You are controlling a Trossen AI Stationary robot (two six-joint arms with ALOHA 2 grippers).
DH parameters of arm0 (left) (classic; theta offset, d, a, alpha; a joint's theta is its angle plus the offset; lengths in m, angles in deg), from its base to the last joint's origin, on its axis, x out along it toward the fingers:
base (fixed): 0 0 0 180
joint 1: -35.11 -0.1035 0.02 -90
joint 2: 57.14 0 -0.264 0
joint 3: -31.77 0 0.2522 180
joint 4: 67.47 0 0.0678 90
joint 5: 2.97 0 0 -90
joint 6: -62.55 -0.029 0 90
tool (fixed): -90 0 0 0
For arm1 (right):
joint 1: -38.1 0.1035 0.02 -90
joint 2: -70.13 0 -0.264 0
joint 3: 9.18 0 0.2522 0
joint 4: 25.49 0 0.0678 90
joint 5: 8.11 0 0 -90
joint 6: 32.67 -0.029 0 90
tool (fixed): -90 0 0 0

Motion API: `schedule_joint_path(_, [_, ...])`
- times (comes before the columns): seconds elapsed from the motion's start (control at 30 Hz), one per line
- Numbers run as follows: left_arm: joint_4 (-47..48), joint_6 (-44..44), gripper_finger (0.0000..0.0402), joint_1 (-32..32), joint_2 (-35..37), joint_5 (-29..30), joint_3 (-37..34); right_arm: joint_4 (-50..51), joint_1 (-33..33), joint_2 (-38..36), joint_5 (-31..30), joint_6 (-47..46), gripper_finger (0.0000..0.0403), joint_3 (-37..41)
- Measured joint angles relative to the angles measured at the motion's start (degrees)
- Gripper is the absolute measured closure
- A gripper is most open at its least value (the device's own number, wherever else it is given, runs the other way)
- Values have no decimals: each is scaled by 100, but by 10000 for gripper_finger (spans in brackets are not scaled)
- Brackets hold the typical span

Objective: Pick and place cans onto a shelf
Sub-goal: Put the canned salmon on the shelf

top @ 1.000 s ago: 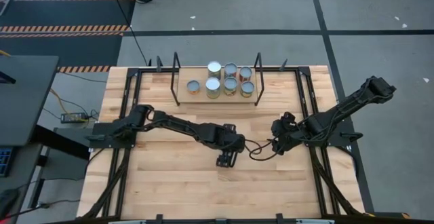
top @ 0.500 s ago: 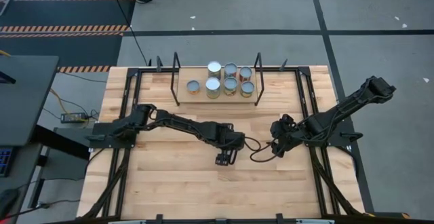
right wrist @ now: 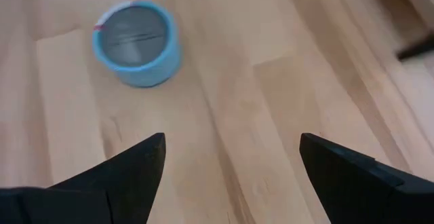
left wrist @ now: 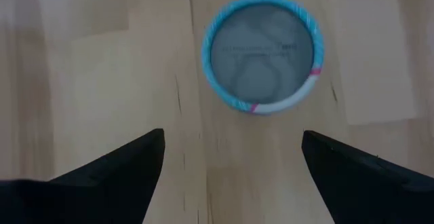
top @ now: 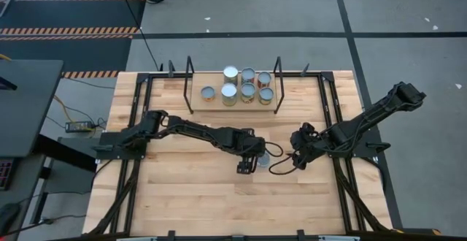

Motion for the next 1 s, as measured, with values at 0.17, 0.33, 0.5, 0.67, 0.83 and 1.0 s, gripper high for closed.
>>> schedule_joint_path(0.17, [-273,2,47,-3,-32,-176,-14,-952,-68,501,419,778,55,127])
schedule_joint_path(0.33, [-548,-1,63,24,-358,-218,-63,-2078,-121,1526,407,1271,55,170])
schedule_joint_path(0.5, [-909,107,102,38,-442,-323,-59,-3334,-122,2436,415,1784,55,162])
schedule_joint_path(0.67, [-1389,210,118,44,-452,-372,-59,-3635,-122,2861,376,1873,58,-16])
schedule_joint_path(0.83, [-1664,189,114,46,-457,-486,-66,-3694,-118,2948,378,1908,98,-79])
schedule_joint_path(1.0, [-1726,192,116,44,-457,-477,-68,-3660,-118,2921,398,1867,114,-79])
